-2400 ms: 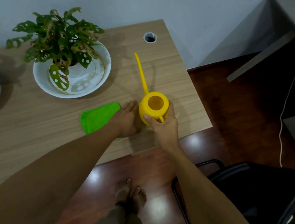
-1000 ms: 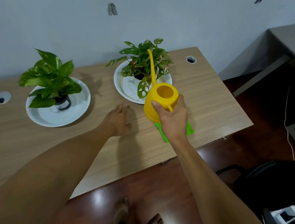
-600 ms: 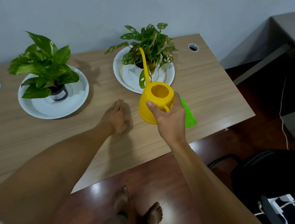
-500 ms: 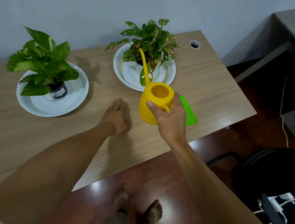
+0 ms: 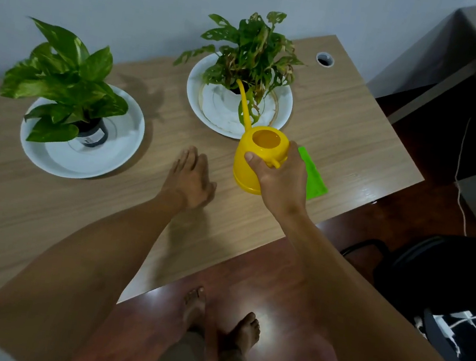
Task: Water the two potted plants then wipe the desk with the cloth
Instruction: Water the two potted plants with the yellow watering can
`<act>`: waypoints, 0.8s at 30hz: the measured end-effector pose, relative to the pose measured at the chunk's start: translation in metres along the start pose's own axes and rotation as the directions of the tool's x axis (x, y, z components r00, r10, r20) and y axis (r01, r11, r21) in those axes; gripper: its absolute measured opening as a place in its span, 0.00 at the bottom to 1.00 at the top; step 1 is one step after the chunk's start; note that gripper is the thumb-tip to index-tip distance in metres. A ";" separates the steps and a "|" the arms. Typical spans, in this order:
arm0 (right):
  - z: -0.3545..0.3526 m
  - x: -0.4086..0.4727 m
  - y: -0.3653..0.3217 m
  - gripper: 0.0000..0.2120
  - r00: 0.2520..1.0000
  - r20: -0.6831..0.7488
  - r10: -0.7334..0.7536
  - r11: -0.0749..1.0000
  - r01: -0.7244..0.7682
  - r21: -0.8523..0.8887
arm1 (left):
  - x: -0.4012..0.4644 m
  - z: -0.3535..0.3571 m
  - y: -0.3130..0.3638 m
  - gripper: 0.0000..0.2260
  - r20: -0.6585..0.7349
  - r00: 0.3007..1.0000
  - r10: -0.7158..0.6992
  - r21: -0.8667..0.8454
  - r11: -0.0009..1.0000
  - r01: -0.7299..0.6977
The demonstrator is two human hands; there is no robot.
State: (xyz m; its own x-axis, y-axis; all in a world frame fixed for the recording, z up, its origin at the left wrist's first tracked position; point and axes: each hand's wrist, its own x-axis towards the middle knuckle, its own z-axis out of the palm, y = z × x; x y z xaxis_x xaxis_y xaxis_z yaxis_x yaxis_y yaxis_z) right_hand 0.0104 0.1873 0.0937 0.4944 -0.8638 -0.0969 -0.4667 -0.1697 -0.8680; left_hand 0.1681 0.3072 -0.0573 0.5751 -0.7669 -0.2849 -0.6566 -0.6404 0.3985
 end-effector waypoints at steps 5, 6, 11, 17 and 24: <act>0.002 0.004 -0.006 0.26 0.999 -0.022 0.044 0.999 -0.044 -0.007 | -0.002 0.001 -0.001 0.37 0.018 1.000 0.000 0.001 1.000 0.000; 0.002 0.005 -0.007 0.26 0.998 -0.026 0.050 0.999 -0.050 -0.010 | -0.001 0.001 0.000 0.37 0.027 1.000 -0.005 0.000 1.000 0.005; -0.001 0.008 -0.015 0.26 0.996 -0.032 0.078 0.997 -0.079 -0.016 | 0.001 -0.003 0.001 0.38 0.072 0.997 -0.023 -0.003 1.000 0.024; -0.004 0.012 -0.022 0.27 0.996 -0.027 0.084 0.996 -0.085 -0.032 | 0.002 -0.002 0.001 0.38 0.077 0.997 -0.021 0.003 1.000 0.021; -0.008 0.015 -0.036 0.29 0.996 -0.003 0.093 0.994 -0.093 -0.050 | 0.001 -0.001 0.000 0.38 0.080 0.997 -0.018 -0.009 1.000 0.019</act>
State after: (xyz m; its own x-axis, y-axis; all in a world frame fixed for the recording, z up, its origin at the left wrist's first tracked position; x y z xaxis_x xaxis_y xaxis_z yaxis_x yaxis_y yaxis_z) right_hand 0.0282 0.1763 0.1272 0.4468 -0.8772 -0.1756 -0.5468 -0.1124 -0.8297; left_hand 0.1697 0.3065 -0.0565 0.5461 -0.7562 -0.3605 -0.6414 -0.6542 0.4008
